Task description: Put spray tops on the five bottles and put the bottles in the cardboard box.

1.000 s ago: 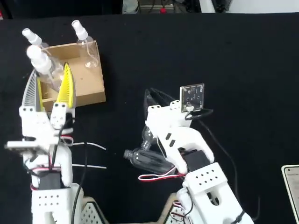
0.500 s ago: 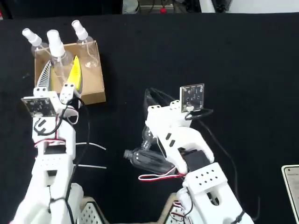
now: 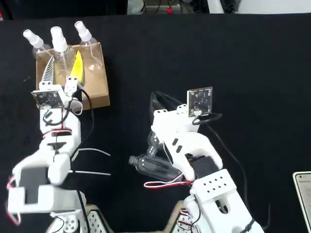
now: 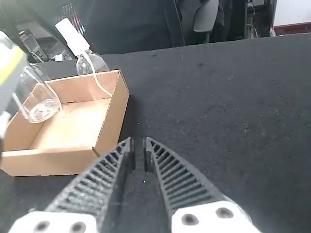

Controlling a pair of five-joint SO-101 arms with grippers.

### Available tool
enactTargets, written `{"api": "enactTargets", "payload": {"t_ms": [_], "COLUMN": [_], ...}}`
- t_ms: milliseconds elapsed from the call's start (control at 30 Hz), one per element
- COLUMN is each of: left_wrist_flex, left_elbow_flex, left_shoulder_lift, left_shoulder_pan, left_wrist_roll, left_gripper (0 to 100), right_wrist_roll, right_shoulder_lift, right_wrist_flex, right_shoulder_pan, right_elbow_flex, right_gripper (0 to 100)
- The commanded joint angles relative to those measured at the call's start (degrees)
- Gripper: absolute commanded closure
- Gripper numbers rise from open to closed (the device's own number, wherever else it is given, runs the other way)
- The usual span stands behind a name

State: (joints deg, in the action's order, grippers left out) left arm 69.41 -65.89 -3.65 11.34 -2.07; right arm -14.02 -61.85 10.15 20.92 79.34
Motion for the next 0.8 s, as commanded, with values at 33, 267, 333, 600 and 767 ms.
{"api": "enactTargets", "payload": {"t_ms": [33, 267, 333, 600, 767], "left_wrist_flex": [10.46, 12.40, 12.40, 11.96, 7.21], "left_elbow_flex": [8.92, 15.52, 16.92, 18.42, 20.97], "left_shoulder_lift": [12.75, 23.65, 25.14, 26.81, 26.90], "left_shoulder_pan": [0.75, 3.12, 3.56, 3.56, 3.82], "left_wrist_roll": [0.09, -0.26, -0.35, -0.35, -0.35], "left_gripper": [92, 92, 92, 92, 92], "right_wrist_roll": [0.53, 0.53, 0.53, 0.53, 0.53], "right_shoulder_lift": [4.09, 4.09, 4.09, 4.18, 3.82], "right_wrist_flex": [-1.49, -1.49, -1.49, -1.49, -1.49], "right_shoulder_pan": [-0.35, -0.35, -0.35, 1.41, 4.13], "right_elbow_flex": [-0.57, -0.57, -0.57, -0.40, 0.66], "right_gripper": [95.6, 95.6, 95.6, 95.6, 95.6]}}
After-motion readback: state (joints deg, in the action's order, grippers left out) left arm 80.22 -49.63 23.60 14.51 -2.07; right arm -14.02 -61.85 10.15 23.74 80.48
